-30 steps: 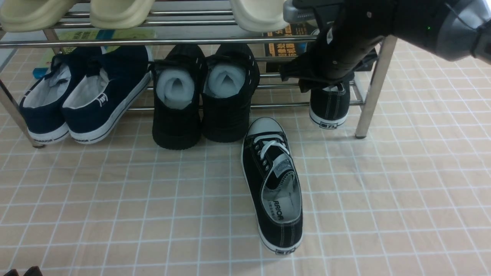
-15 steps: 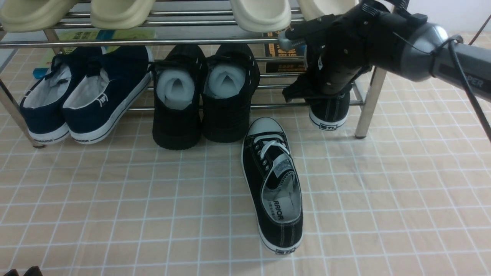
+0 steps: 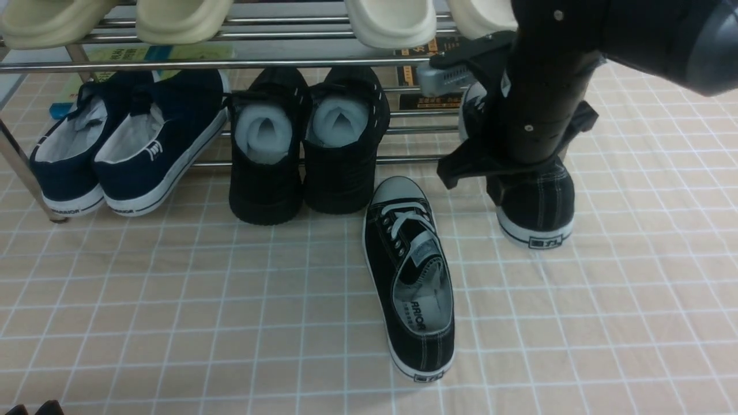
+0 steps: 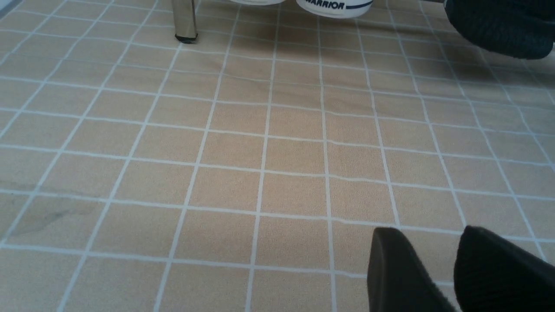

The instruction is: Take the shoes off the shelf from the light coffee tablecloth by hand.

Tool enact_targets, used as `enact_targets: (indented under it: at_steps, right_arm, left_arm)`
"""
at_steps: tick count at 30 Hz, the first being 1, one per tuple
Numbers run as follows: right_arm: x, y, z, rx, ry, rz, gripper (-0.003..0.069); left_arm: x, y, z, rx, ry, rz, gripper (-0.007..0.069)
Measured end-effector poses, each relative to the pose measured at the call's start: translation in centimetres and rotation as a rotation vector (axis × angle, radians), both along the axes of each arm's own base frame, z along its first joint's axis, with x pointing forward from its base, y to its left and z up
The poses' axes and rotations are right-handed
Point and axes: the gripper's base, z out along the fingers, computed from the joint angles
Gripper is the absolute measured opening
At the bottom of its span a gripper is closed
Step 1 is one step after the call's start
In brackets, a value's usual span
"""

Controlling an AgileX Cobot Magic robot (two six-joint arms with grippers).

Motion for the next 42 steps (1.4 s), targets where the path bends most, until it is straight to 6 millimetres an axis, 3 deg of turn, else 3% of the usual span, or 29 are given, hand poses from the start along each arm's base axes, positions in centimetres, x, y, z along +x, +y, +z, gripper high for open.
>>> enact_targets:
  at_steps: [3, 7, 15, 26, 33, 42]
  right_arm:
    - [-1.6, 0.0, -0.4, -0.007, 0.018, 0.006, 0.0006]
    - [-3.4, 0.2, -2.5, -0.045, 0.091, -0.003, 0.0006]
    - [-5.3, 0.7, -5.7, -0.094, 0.179, -0.031, 0.0006]
    - [-4.3, 1.3, -5.8, -0.016, 0.075, -0.038, 0.0008]
    - [-3.4, 2.0, -7.9, 0.029, 0.111, -0.079, 0.001]
    - [-0.7, 0.8, -10.0, 0.002, 0.049, -0.112, 0.0014]
  left_arm:
    - [0.0, 0.0, 0.0, 0.0, 0.0, 0.0, 0.024]
    - [0.0, 0.0, 0.0, 0.0, 0.0, 0.0, 0.024]
    - [0.0, 0.0, 0.0, 0.0, 0.0, 0.0, 0.024]
    - [0.0, 0.0, 0.0, 0.0, 0.0, 0.0, 0.024]
    - [0.0, 0.0, 0.0, 0.0, 0.0, 0.001, 0.024]
    - [0.0, 0.0, 0.0, 0.0, 0.0, 0.001, 0.024]
